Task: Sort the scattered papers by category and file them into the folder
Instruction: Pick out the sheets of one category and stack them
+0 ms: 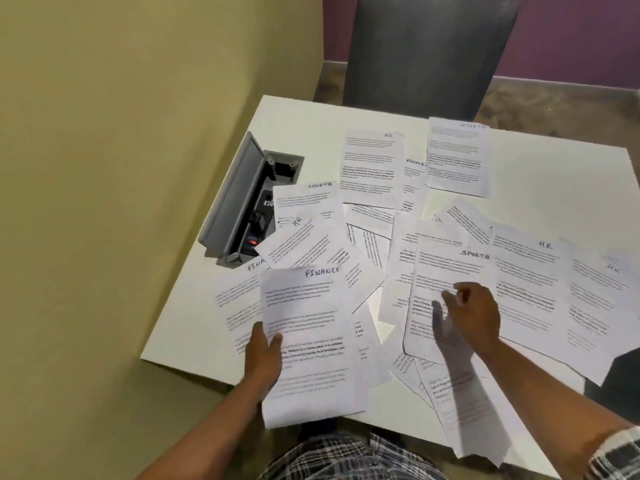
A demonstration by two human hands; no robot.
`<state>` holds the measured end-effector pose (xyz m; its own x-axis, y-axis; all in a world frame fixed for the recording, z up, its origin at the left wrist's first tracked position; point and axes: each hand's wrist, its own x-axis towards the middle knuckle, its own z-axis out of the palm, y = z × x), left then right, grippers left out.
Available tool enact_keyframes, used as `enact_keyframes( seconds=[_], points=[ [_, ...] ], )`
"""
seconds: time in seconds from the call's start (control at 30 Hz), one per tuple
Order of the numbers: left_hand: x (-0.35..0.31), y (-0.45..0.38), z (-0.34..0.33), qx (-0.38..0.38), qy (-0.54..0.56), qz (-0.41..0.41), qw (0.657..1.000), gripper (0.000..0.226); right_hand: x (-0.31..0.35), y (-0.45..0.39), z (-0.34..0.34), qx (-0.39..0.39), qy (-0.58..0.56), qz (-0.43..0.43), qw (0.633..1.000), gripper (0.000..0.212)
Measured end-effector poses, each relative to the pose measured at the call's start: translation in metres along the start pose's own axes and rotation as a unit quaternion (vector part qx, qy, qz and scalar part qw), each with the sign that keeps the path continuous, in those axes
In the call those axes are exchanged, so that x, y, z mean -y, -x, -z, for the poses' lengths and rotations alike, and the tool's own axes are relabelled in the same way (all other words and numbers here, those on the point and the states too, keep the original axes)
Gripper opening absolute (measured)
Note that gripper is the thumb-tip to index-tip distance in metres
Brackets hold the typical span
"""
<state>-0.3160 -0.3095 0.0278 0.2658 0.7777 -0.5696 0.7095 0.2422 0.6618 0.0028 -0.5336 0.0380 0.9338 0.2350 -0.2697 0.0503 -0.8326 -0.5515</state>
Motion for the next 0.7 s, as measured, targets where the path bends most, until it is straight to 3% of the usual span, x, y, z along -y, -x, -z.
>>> enact_keyframes(
  seconds=[0.07,0.13,0.23,0.37,0.43,0.5,0.57,0.63,0.7],
  points=[
    [-0.013,-0.001,-0.019,0.031,0.008,-0.011,0.999,0.035,0.020,0.018,-0.013,0.097,-0.110,-0.025,0.989,0.016],
    [-0.026,-0.002,-0.038,0.056,0.016,-0.023,0.998,0.039,0.039,0.039,-0.024,0.200,-0.216,-0.070,0.953,0.021],
    [-0.044,-0.004,-0.058,0.079,0.034,-0.027,0.996,0.045,0.051,0.063,-0.039,0.322,-0.267,-0.080,0.905,0.031],
    [-0.045,-0.013,-0.069,0.119,0.071,-0.024,0.990,0.051,0.035,0.071,-0.051,0.352,-0.301,-0.086,0.882,0.079],
    [-0.036,-0.020,-0.065,0.112,0.059,-0.023,0.992,0.042,0.038,0.074,-0.050,0.346,-0.278,-0.078,0.893,0.064],
    [-0.024,-0.026,-0.054,0.064,0.052,-0.021,0.996,0.022,0.044,0.075,-0.047,0.318,-0.267,-0.088,0.905,0.029],
    [-0.010,-0.029,-0.034,-0.020,0.010,-0.042,0.999,0.015,0.049,0.072,-0.043,0.300,-0.271,-0.108,0.908,0.020],
    [0.009,-0.034,-0.008,-0.136,-0.118,-0.032,0.983,0.024,0.048,0.065,-0.043,0.284,-0.268,-0.112,0.914,0.022],
    [0.022,-0.041,0.015,-0.209,-0.208,0.070,0.953,0.053,0.046,0.057,-0.042,0.272,-0.261,-0.124,0.918,0.022]
  ],
)
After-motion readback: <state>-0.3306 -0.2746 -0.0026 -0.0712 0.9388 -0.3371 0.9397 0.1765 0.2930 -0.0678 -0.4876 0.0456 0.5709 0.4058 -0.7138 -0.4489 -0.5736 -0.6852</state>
